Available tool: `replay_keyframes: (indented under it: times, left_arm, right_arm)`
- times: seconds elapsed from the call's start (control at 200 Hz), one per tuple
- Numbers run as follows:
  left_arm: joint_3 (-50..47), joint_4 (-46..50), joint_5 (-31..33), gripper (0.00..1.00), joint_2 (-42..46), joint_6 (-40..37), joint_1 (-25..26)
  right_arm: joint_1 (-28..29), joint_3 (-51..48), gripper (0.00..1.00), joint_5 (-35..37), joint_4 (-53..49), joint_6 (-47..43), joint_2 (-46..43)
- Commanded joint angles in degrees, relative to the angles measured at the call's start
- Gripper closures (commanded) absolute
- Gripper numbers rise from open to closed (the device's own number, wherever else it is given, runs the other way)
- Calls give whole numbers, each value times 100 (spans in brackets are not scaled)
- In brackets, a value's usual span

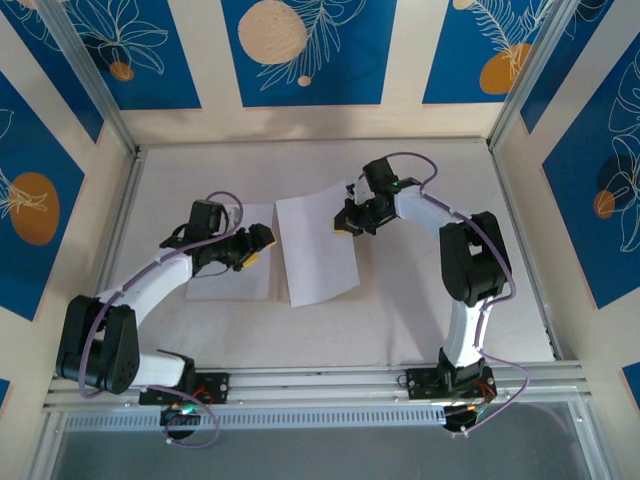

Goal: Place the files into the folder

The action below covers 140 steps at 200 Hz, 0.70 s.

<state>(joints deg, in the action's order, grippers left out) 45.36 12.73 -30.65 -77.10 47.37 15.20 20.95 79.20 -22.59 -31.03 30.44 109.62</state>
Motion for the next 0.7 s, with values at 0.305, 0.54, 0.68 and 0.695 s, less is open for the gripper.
replay_keyframes:
  times: [0.305, 0.54, 0.68, 0.695]
  left_arm:
    - [30, 139, -226, 23, 98, -176, -113]
    - [51, 173, -254, 23, 79, -193, -120]
    - [51, 176, -289, 23, 54, -202, -122]
    - [51, 177, -288, 22, 55, -202, -121]
  right_arm:
    - [-186, -607, 98, 501, 564, 306, -185]
    - [-241, -807, 98, 379, 907, 486, -174]
    - [-244, -836, 98, 321, 1061, 477, -138]
    - [-244, -844, 98, 316, 1070, 468, -135]
